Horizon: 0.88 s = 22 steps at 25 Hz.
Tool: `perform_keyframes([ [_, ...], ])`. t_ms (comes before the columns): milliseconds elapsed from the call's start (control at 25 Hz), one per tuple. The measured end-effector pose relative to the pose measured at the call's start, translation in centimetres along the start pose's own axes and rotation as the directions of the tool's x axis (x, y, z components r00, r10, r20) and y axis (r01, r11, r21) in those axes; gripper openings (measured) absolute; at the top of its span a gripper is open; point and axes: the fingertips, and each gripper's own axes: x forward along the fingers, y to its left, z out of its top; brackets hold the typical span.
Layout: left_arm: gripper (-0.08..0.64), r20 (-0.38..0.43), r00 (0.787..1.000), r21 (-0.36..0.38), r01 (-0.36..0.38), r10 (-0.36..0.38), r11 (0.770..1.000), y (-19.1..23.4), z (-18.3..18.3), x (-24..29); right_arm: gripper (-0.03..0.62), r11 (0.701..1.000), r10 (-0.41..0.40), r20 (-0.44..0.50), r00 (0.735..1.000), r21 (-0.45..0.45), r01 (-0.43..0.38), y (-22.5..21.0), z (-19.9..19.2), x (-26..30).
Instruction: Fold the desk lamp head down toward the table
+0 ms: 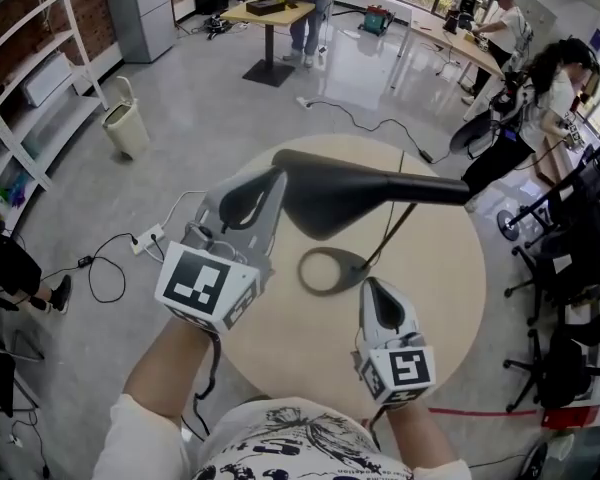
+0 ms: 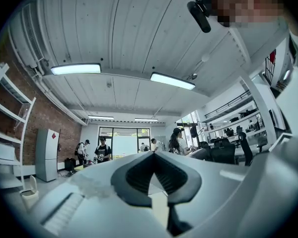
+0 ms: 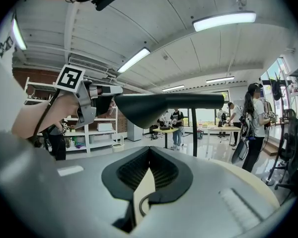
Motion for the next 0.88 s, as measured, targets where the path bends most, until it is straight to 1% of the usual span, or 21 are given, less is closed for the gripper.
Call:
perform_keyframes([
  [80, 0.006, -0.015, 1.0, -0.018, 0.0, 0.0, 1.0, 0.1, -1.2, 0.0, 0.009, 1.0, -0.004, -0.004, 1.0, 0.002, 0.004, -0.1, -0.2, 0.1],
  [240, 0.006, -0.022, 0.999, -0.091, 0.026, -0.028, 0.996, 0.0, -3.1, -0.5, 0.009, 1.0, -0.012, -0.001, 1.0, 0.004, 0.012, -0.2, -0.4, -0.2],
  [360, 0.006, -0.042, 0.999, -0.122, 0.029, -0.034, 0.992, -0.3, -5.1, -0.9, 0.009, 1.0, -0.023, -0.005, 1.0, 0.01, 0.023, -0.4, -0.8, -0.5],
  [640, 0.006, -0.088, 0.996, -0.188, 0.013, -0.03, 0.982, -0.2, -8.3, -1.4, 0.009, 1.0, -0.03, 0.01, 0.999, 0.005, 0.03, -0.6, -0.4, -0.1],
  [880, 0.006, -0.15, 0.988, -0.216, 0.011, -0.044, 0.976, -1.3, -11.7, -1.2, 0.009, 0.998, -0.045, 0.004, 0.999, 0.05, 0.044, -1.4, -0.9, 0.0],
])
